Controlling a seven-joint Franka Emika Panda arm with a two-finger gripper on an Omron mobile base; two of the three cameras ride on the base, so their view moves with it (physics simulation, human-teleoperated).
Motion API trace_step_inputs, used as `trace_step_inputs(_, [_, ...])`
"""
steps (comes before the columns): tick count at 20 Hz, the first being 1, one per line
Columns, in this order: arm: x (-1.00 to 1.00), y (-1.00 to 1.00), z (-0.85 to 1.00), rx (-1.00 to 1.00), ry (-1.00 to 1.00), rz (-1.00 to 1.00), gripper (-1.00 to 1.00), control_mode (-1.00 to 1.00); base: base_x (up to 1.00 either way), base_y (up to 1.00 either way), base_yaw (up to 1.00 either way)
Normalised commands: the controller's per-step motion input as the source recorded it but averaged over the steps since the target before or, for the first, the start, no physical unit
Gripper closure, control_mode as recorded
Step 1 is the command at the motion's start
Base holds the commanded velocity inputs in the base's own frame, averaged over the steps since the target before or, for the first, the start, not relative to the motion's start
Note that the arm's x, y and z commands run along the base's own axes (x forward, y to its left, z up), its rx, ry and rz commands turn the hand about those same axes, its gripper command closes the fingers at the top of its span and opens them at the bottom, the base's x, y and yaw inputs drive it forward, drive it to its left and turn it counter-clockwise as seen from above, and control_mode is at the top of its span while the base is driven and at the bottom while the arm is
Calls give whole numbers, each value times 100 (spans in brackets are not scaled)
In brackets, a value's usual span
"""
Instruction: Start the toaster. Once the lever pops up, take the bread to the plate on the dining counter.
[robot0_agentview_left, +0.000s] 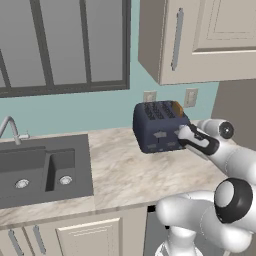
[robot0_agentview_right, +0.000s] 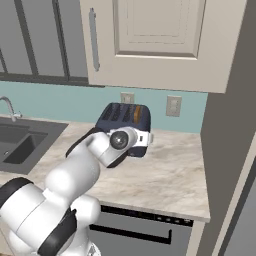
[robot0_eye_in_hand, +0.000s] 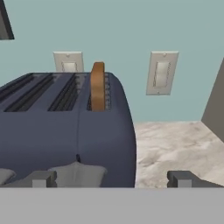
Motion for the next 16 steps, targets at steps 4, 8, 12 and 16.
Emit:
trace_step_inputs(4, [9, 0, -6, 0, 0, 0, -100, -100, 0, 0, 0])
trace_step_inputs(8, [8, 0, -8, 0, 0, 0, -100, -100, 0, 0, 0])
trace_step_inputs(12, [9, 0, -13, 0, 0, 0, -100, -100, 0, 0, 0])
trace_step_inputs(16, [8, -1, -16, 0, 0, 0, -100, -100, 0, 0, 0])
